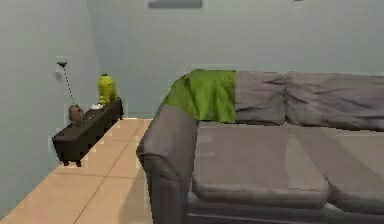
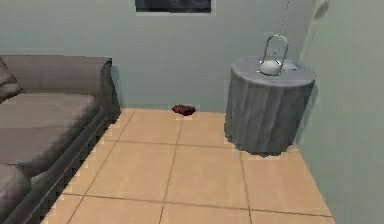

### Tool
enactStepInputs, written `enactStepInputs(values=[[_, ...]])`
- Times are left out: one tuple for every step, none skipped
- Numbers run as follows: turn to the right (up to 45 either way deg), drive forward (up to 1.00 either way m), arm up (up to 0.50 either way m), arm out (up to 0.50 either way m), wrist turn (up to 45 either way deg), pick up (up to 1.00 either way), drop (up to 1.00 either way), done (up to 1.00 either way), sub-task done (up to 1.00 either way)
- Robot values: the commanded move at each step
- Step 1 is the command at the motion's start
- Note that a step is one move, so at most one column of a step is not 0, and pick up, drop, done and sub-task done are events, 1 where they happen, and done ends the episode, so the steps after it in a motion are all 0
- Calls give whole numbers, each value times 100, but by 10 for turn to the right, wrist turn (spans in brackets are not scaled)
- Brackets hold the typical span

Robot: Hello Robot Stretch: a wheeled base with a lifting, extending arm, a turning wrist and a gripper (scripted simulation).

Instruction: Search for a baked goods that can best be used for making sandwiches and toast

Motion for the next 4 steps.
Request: enactStepInputs(values=[[-180, 0, 0, 0, 0, 0, 0, 0, 0], [0, 35, 0, 0, 0, 0, 0, 0, 0], [-450, 0, 0, 0, 0, 0, 0, 0, 0], [-210, 0, 0, 0, 0, 0, 0, 0, 0]])
